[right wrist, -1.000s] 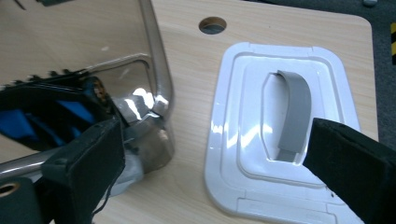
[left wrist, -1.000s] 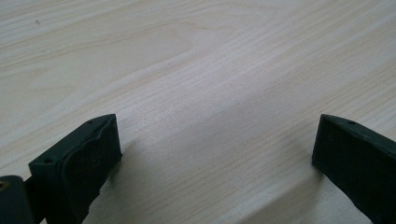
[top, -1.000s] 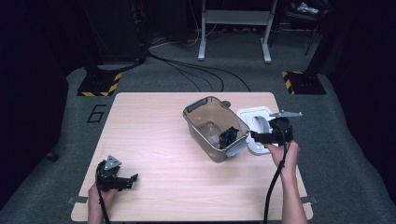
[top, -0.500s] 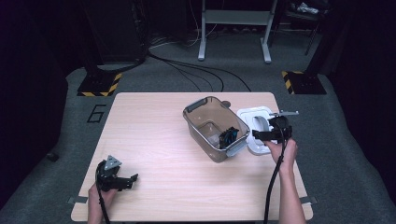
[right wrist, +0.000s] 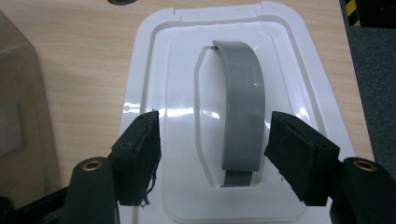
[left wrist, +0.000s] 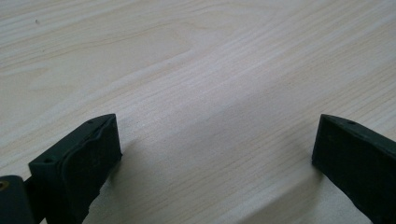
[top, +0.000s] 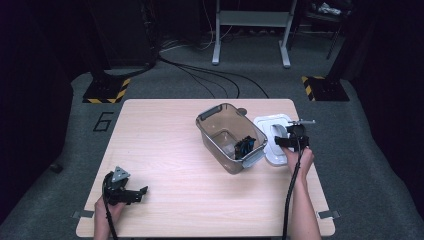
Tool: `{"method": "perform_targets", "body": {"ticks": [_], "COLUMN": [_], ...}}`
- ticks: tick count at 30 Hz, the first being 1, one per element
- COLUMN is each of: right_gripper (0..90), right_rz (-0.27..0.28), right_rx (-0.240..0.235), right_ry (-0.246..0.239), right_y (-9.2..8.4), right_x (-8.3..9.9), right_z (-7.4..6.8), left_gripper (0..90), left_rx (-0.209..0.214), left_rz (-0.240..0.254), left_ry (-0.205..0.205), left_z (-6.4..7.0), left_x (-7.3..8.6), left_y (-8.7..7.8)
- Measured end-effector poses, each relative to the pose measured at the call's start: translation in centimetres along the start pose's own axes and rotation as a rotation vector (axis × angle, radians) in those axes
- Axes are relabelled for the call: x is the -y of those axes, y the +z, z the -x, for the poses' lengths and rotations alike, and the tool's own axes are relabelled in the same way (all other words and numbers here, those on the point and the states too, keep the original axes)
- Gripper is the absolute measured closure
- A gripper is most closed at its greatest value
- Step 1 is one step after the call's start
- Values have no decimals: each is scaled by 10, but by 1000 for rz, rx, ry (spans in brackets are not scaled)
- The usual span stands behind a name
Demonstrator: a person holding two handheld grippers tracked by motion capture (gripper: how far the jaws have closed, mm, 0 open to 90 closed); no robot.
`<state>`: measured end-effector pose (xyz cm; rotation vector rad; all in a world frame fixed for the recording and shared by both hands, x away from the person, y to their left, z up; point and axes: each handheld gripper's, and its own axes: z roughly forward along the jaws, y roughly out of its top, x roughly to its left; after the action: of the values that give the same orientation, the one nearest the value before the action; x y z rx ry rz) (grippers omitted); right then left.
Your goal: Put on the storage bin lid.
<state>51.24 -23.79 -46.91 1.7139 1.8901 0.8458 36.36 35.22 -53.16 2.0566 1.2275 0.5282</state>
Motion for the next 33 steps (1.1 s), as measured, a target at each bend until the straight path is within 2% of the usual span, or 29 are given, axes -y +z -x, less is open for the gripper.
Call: {"method": "perform_targets", "body": {"ticks": [3, 8, 12, 16, 18, 21, 28, 33], "right_gripper": [380, 453, 490, 533, 583, 648, 666, 669], "right_rz": [-2, 10, -22, -25, -22, -21, -29, -17], "right_rx": [7, 24, 46, 55, 64, 67, 58, 40], "right_ry": [12, 3, -8, 4, 0, 9, -9, -27], "right_y": [6, 13, 20, 24, 25, 24, 18, 8], "right_x": [2, 3, 3, 5, 6, 7, 6, 3], "right_z": [3, 6, 4, 6, 6, 9, 8, 7], "left_gripper": [12, 12, 12, 12, 12, 12, 13, 13], "left_rx": [1, 1, 1, 1, 0, 0, 1, 1], "left_rz": [-2, -1, -1, -1, 0, -1, -1, -2], "left_ry": [-1, -1, -1, -1, 0, -1, -4, -4], "left_z": [0, 0, 0, 0, 0, 0, 0, 0], "left_x": [0, 0, 0, 0, 0, 0, 0, 0], "left_y": [0, 0, 0, 0, 0, 0, 0, 0]}}
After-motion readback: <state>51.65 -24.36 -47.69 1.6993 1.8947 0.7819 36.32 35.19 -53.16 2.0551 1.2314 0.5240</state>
